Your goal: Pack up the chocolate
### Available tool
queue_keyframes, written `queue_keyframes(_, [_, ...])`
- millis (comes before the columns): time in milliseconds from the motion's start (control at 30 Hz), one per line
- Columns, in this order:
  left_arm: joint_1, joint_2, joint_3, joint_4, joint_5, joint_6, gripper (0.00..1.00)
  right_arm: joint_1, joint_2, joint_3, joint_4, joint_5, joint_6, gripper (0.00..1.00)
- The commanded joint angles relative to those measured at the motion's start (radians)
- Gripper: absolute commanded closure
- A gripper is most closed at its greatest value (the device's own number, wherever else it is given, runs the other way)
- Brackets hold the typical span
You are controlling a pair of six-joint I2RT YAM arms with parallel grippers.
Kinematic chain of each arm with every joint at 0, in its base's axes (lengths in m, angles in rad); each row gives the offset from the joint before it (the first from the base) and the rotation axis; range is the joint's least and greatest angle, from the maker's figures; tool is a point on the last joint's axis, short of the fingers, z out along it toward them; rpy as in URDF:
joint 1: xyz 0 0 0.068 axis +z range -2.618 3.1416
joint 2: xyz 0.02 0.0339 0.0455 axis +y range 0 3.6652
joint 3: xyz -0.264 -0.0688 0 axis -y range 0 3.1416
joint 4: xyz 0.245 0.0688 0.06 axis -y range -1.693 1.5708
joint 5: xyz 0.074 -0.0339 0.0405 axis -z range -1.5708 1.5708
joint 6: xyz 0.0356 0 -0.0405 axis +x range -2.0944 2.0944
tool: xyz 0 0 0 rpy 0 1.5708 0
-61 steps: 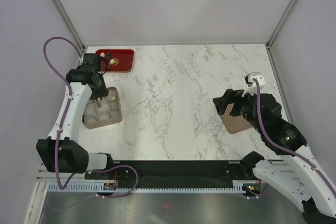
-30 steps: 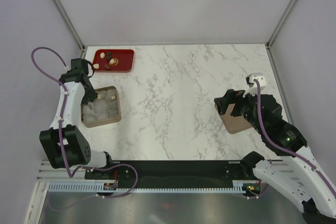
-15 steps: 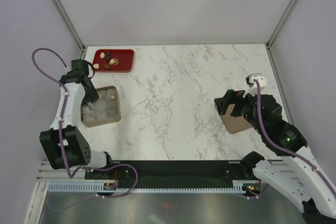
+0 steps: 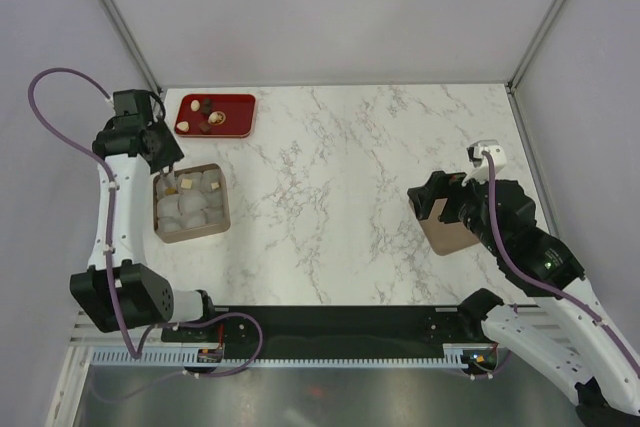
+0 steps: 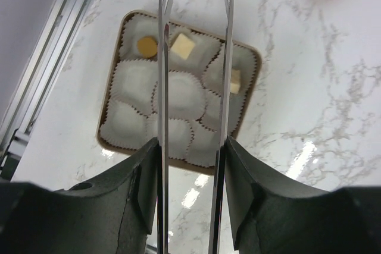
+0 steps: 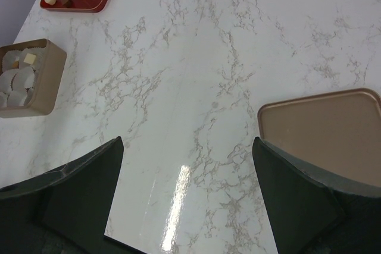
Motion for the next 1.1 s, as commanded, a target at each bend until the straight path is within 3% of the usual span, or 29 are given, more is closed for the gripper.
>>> queue_keyframes(0, [-0.015,0.01,0.089,0.021,0.112,0.027,0.48,0.005,0.016,0.016,0.018,0.007,0.007,0.02])
queue_keyframes(267, [-0.153,0.252,0.296,0.076,0.012,0.091,0.48,0.003,0.065,-0.001,0.062,0.014,0.011,0.02])
queue_keyframes(500, [-0.167,0.478,0.469,0.14,-0.023,0.149,0.48,0.003,0.111,-0.016,0.097,0.057,0.01,0.02])
queue_keyframes(1067, [-0.167,0.773,0.534,0.278,-0.057,0.249,0.46,0.003,0.177,-0.042,0.153,0.125,-0.025,0.02])
